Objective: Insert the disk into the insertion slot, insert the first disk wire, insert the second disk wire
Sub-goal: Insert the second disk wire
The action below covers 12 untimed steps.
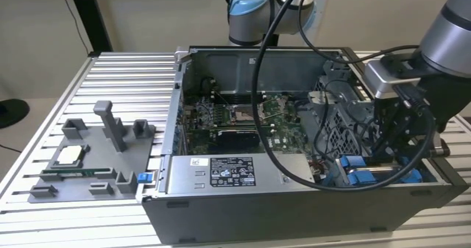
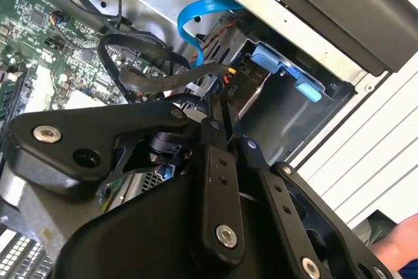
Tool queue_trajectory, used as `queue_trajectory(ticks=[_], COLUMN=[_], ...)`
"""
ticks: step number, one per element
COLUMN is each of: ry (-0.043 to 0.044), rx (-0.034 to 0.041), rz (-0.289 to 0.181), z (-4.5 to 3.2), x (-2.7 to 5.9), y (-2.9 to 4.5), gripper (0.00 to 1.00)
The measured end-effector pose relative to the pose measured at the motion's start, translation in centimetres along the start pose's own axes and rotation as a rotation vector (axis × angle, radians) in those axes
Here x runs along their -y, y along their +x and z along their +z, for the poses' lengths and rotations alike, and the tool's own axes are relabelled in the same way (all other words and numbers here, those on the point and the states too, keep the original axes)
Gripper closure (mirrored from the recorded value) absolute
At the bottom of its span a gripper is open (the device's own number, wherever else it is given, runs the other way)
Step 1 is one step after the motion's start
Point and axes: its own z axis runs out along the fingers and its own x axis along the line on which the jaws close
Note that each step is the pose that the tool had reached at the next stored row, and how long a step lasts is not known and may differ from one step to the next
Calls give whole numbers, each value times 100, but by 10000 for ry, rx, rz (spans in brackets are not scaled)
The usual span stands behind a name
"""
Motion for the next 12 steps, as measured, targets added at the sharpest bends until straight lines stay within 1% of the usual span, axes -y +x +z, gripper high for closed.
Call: queue_trajectory(ticks=[6,9,10,12], ry=[9,8,9,10], rx=[22,24,55,60], rz=[0,0,1,-1], z=[47,50,60,65], x=[-2,-2,-2,-1], y=[2,3,1,2], gripper=[100,100,0,0])
